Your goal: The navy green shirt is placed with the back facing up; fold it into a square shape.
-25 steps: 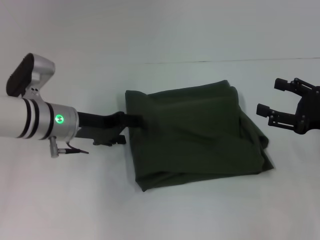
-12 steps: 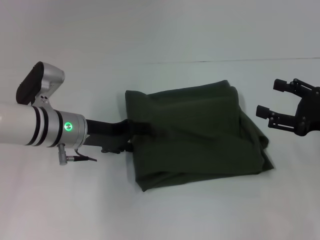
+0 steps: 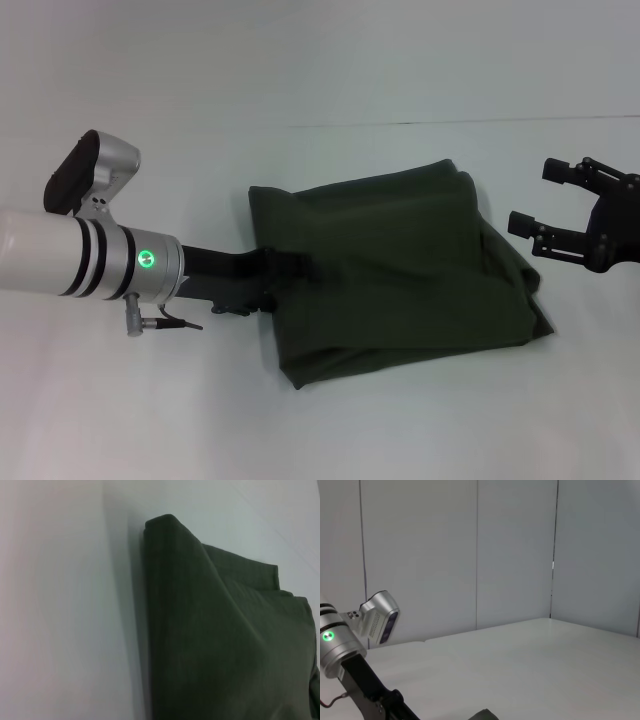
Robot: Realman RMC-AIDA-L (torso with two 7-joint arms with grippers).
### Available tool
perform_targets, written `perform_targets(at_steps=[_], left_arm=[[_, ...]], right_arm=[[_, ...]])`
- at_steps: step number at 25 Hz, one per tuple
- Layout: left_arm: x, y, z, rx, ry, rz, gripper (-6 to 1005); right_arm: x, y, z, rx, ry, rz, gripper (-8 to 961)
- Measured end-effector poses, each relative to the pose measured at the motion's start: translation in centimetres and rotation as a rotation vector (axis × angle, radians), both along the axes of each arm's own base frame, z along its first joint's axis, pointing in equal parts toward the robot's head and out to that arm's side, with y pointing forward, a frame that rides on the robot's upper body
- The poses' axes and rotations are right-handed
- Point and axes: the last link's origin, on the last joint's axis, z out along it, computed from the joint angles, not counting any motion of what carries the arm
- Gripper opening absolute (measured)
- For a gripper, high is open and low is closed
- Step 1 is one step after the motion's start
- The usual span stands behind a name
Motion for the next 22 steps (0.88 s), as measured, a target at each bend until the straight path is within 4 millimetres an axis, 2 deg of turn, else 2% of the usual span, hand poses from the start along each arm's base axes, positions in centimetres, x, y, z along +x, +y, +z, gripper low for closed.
perform_targets(at_steps=[14,20,22], left_arm=[[0.30,0.25,-0.46,0.012,0.020,-0.013,775],[0.43,0.31,-0.58,0.015,0.026,-0.029,552],[0.45,0.33,-0.66,0.019,0.030,-0.037,507]], right_arm=[[-0.08,-0.03,-0.07,-0.001,0.002,0.004,916],[-0.14,-0.07,-0.16,-0.003,0.004,0.007,916],[-0.11,-0.12,-0.16,-0.003,0.004,0.007,916]])
